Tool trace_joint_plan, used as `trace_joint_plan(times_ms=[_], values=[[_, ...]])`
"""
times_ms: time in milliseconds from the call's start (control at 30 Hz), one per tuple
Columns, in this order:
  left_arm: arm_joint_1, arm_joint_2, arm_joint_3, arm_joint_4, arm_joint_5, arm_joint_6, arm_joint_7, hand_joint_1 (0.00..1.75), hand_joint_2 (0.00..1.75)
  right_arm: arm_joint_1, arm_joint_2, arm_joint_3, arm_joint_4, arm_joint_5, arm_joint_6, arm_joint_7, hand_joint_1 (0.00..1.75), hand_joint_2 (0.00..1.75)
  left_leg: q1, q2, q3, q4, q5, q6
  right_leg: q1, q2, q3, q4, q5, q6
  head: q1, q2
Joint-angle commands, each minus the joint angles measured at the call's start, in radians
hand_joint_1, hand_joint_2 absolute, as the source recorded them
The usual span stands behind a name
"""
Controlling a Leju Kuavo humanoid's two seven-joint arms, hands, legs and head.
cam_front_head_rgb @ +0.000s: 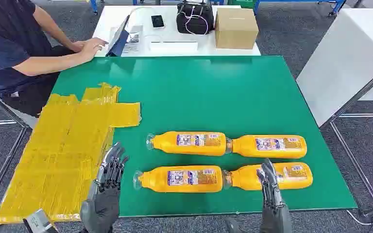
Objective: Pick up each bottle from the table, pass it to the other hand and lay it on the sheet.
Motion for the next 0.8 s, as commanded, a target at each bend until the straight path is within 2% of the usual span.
trace_joint_plan(times_ms=[33,133,167,200,500,600,700,733,800], values=[[0.0,-0.007,0.011,0.043,0.005,0.003,0.002,0.0,0.0,0.002,-0.004,-0.018,0.013,0.005,-0.05,-0.004,0.0,1.75,0.0,0.001,0.002,-0.001,0.0,-0.001,0.0,0.0,0.002,-0.001,0.0,0.0,0.0,0.0],[0.003,-0.01,0.017,0.041,0.007,0.002,-0.004,0.0,0.0,0.031,0.013,-0.041,-0.001,0.014,-0.05,-0.005,0.0,1.75,-0.001,0.001,0.004,-0.001,-0.001,-0.001,0.0,0.0,0.003,0.0,-0.001,-0.001,0.0,0.0],[0.003,-0.01,0.018,0.039,0.008,0.002,-0.008,0.0,0.0,0.046,0.016,-0.043,-0.008,0.018,-0.05,-0.016,0.0,0.0,0.0,0.0,0.002,-0.001,0.0,0.0,0.0,0.0,0.001,0.0,-0.001,0.0,0.0,0.0],[0.003,-0.008,0.018,0.038,0.011,0.0,-0.013,0.0,0.0,0.053,0.014,-0.041,-0.01,0.004,-0.05,-0.037,0.0,1.75,-0.001,0.0,0.004,-0.001,-0.001,-0.001,0.0,-0.001,0.003,0.0,-0.002,-0.001,0.0,0.0],[-0.009,0.005,0.008,0.044,0.011,-0.007,-0.034,0.0,0.0,0.019,-0.023,0.018,0.005,-0.077,-0.047,-0.068,0.0,1.75,-0.001,0.003,0.005,-0.001,-0.002,-0.001,0.0,0.001,0.006,-0.001,-0.002,-0.001,0.0,0.0],[-0.011,0.006,0.01,0.045,0.009,-0.008,-0.03,0.0,0.0,0.012,-0.03,0.016,0.011,-0.092,-0.048,-0.066,0.0,1.75,0.0,0.001,0.003,-0.001,0.0,-0.001,0.0,0.0,0.001,-0.001,0.0,0.0,0.0,0.0],[0.002,0.009,0.025,0.037,0.004,-0.008,-0.031,0.0,0.0,-0.011,-0.047,-0.011,0.02,-0.017,-0.05,0.014,0.0,1.75,0.0,0.003,0.003,-0.001,-0.001,-0.001,0.0,0.002,0.001,-0.001,0.0,-0.001,0.0,0.0],[0.006,0.009,0.029,0.032,0.0,-0.02,-0.035,0.0,0.0,0.005,-0.092,-0.005,-0.03,0.053,-0.041,0.126,0.0,1.75,0.0,0.003,0.004,-0.001,-0.001,-0.001,0.0,0.002,0.002,-0.001,0.0,-0.001,0.0,0.0],[0.017,0.001,0.043,0.02,-0.004,-0.04,-0.024,0.0,0.0,0.018,-0.132,-0.037,-0.087,0.154,-0.023,0.245,0.0,1.75,-0.001,0.003,0.003,0.0,-0.001,0.0,-0.001,0.001,0.002,0.0,-0.001,0.0,0.0,0.0]])
